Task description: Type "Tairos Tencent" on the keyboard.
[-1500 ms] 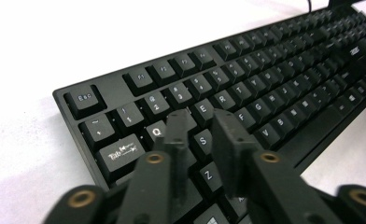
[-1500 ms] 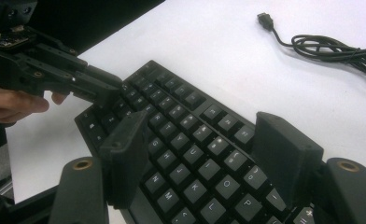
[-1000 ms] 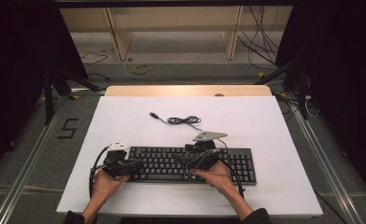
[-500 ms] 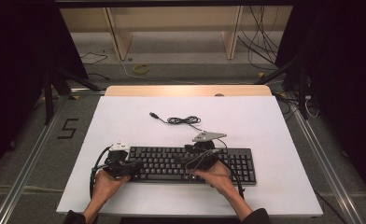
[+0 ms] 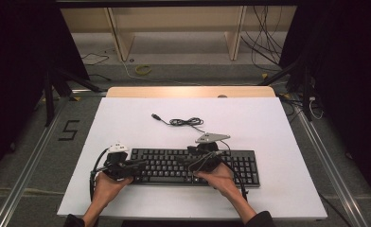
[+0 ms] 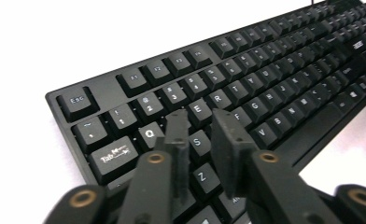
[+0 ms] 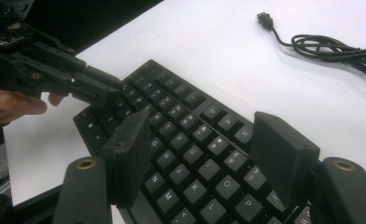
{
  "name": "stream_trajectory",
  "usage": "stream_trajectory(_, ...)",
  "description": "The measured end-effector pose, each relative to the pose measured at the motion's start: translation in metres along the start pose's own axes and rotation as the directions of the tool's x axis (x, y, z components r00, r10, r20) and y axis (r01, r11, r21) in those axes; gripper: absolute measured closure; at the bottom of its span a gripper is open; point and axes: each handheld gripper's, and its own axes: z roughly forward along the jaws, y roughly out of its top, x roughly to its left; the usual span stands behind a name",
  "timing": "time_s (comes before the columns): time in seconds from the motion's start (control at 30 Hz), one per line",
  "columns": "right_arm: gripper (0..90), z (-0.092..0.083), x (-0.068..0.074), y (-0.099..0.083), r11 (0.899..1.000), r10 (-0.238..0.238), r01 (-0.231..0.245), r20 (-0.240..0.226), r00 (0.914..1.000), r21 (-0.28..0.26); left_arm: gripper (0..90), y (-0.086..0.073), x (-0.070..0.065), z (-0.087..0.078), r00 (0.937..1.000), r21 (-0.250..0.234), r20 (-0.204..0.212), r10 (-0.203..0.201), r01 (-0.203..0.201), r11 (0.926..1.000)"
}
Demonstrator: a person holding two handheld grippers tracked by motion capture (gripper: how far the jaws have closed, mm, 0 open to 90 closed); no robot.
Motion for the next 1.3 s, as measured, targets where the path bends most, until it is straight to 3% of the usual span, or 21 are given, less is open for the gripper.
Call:
stream_trajectory(0.5,53.1,0.004,-0.001,-0.001,1.0,-0.009,0.009,0.01,0.9999,0.028,40.2,0.0,-0.004,-0.004,0.9988,-0.066,0.041,-0.025,0.028,0.9974)
stream_trajectory(0.93,73.9,0.011,-0.002,-0.002,0.998,-0.019,0.017,0.023,0.9995,0.067,34.4,-0.002,-0.005,-0.009,0.9984,-0.097,0.05,-0.028,0.033,0.9947)
stream_trajectory(1.3,86.6,0.018,-0.003,-0.003,0.995,-0.021,0.018,0.028,0.9994,0.099,32.1,-0.002,-0.006,-0.011,0.9982,-0.113,0.056,-0.022,0.029,0.9932)
